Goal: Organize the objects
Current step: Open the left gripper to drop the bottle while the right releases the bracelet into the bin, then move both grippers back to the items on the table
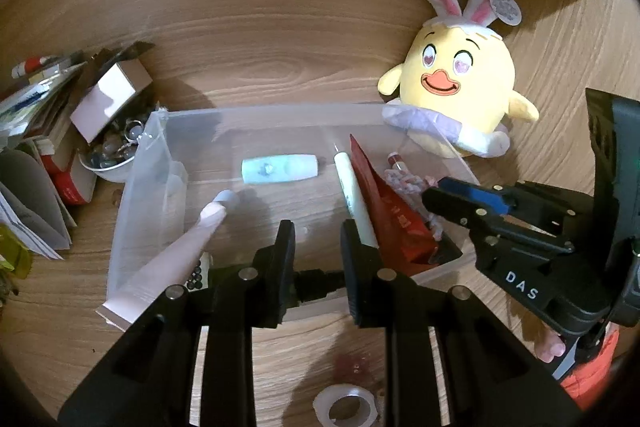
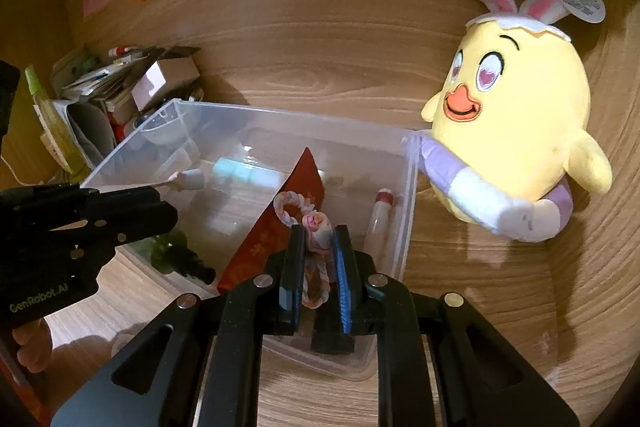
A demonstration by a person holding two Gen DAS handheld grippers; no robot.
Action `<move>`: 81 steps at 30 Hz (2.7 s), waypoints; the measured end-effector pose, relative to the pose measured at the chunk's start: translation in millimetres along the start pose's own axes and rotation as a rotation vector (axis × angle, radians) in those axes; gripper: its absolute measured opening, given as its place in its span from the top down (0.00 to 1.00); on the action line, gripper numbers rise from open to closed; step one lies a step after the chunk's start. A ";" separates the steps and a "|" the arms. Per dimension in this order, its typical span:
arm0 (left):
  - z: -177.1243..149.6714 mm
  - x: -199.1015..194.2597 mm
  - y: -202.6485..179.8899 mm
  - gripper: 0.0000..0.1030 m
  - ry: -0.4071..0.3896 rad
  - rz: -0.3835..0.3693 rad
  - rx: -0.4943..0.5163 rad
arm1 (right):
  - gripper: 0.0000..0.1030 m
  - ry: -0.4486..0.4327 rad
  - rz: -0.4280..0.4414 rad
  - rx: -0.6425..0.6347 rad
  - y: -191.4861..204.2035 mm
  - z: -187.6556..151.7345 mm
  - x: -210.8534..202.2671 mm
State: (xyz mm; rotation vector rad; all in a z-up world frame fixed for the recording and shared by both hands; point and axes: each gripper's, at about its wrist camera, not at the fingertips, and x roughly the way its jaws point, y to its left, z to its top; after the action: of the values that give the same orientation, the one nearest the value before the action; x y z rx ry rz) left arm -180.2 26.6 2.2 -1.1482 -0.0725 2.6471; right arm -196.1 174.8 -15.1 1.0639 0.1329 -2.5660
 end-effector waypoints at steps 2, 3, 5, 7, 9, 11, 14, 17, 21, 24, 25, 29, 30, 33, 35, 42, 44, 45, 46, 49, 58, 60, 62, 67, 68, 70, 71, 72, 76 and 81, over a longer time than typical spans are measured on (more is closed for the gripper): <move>0.2 -3.0 -1.0 0.79 -0.005 -0.005 -0.001 | 0.87 0.001 0.001 -0.003 1.7 0.4 -0.3; 0.5 -4.9 -1.0 0.79 -0.007 -0.008 -0.003 | 0.87 0.001 0.000 -0.005 2.1 0.4 -0.9; 1.1 -8.7 -0.7 0.79 -0.009 -0.014 -0.011 | 0.83 0.001 0.005 -0.004 1.9 0.5 -3.0; 0.6 -13.2 -0.1 0.76 -0.014 -0.020 -0.020 | 0.75 -0.002 0.016 0.004 1.5 1.0 -5.2; 0.0 -19.3 -0.3 0.68 -0.024 -0.020 -0.025 | 0.68 -0.017 0.010 0.007 1.7 1.2 -10.2; -1.5 -27.5 -2.2 0.56 -0.043 -0.016 -0.021 | 0.64 -0.033 0.005 0.001 3.2 2.7 -16.0; -3.8 -40.5 -4.1 0.38 -0.076 -0.010 -0.022 | 0.58 -0.057 -0.008 -0.012 6.3 4.6 -25.4; -6.3 -52.9 -6.8 0.32 -0.104 0.005 -0.010 | 0.49 -0.081 -0.027 -0.028 9.7 5.2 -35.4; -11.6 -66.8 -8.9 0.17 -0.127 0.046 0.005 | 0.22 -0.102 -0.035 -0.036 12.3 3.3 -49.8; -18.0 -74.7 -6.9 0.10 -0.135 0.078 -0.002 | 0.19 -0.118 -0.054 -0.044 15.8 0.2 -60.1; -20.2 -76.8 -5.8 0.10 -0.134 0.080 -0.002 | 0.18 -0.118 -0.054 -0.047 17.1 -0.5 -62.5; -32.3 -80.9 -4.2 0.09 -0.113 0.092 -0.004 | 0.17 -0.115 -0.021 -0.044 20.9 -6.4 -71.2; -35.2 -81.1 -4.3 0.09 -0.106 0.097 -0.003 | 0.17 -0.116 -0.016 -0.044 21.8 -8.5 -73.1; -44.6 -79.8 -4.4 0.09 -0.080 0.102 -0.004 | 0.17 -0.119 -0.013 -0.051 24.7 -16.2 -78.9; -52.5 -78.6 -4.7 0.09 -0.059 0.098 -0.010 | 0.17 -0.115 -0.009 -0.054 25.9 -21.5 -81.8; -79.3 -74.8 -2.8 0.09 0.008 0.102 -0.014 | 0.17 -0.084 0.003 -0.052 25.6 -43.3 -85.1; -88.2 -74.7 -1.1 0.08 0.023 0.101 -0.013 | 0.16 -0.069 0.008 -0.057 26.5 -50.5 -82.4; -92.6 -74.6 0.1 0.08 0.030 0.102 -0.015 | 0.17 -0.058 0.013 -0.063 27.3 -53.5 -80.4; -96.7 -74.5 1.2 0.08 0.037 0.104 -0.018 | 0.17 -0.040 0.019 -0.071 28.2 -56.5 -76.9; -108.4 -72.6 2.7 0.08 0.063 0.104 -0.033 | 0.17 0.000 0.013 -0.083 30.6 -66.2 -67.7; -134.5 -57.1 -11.4 0.08 0.120 0.055 0.026 | 0.17 0.052 0.035 -0.086 33.2 -92.2 -65.4; -136.8 -52.3 -12.0 0.08 0.126 0.023 0.023 | 0.17 0.060 0.033 -0.083 32.4 -96.7 -66.9; -134.6 -46.1 -10.0 0.08 0.150 -0.007 0.000 | 0.17 0.062 0.026 -0.078 31.0 -100.3 -68.6; -132.4 -37.9 -10.1 0.11 0.155 -0.041 -0.012 | 0.17 0.088 0.059 -0.027 24.1 -111.3 -71.4; -132.7 -36.7 -11.4 0.12 0.158 -0.051 -0.006 | 0.17 0.092 0.063 -0.022 23.8 -112.9 -71.4; -135.2 -33.8 -15.9 0.12 0.168 -0.050 0.014 | 0.17 0.102 0.071 -0.018 23.5 -117.2 -71.6; -135.5 -31.1 -17.5 0.14 0.177 -0.047 0.021 | 0.17 0.104 0.071 -0.020 24.0 -118.4 -71.5; -136.1 -29.6 -18.4 0.15 0.186 -0.046 0.029 | 0.17 0.106 0.071 -0.022 24.7 -119.3 -71.3; -135.8 -28.2 -24.6 0.26 0.187 -0.047 0.054 | 0.17 0.113 0.090 -0.019 27.3 -122.1 -70.3; -134.7 -27.8 -22.1 0.54 0.175 0.012 0.077 | 0.16 0.112 0.108 -0.024 33.1 -124.5 -71.7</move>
State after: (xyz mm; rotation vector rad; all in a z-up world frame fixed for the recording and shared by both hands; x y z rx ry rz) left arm -59.7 33.5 -67.4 -1.3515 0.0678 2.5237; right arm -54.4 192.2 -51.9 1.1734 0.1310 -2.4037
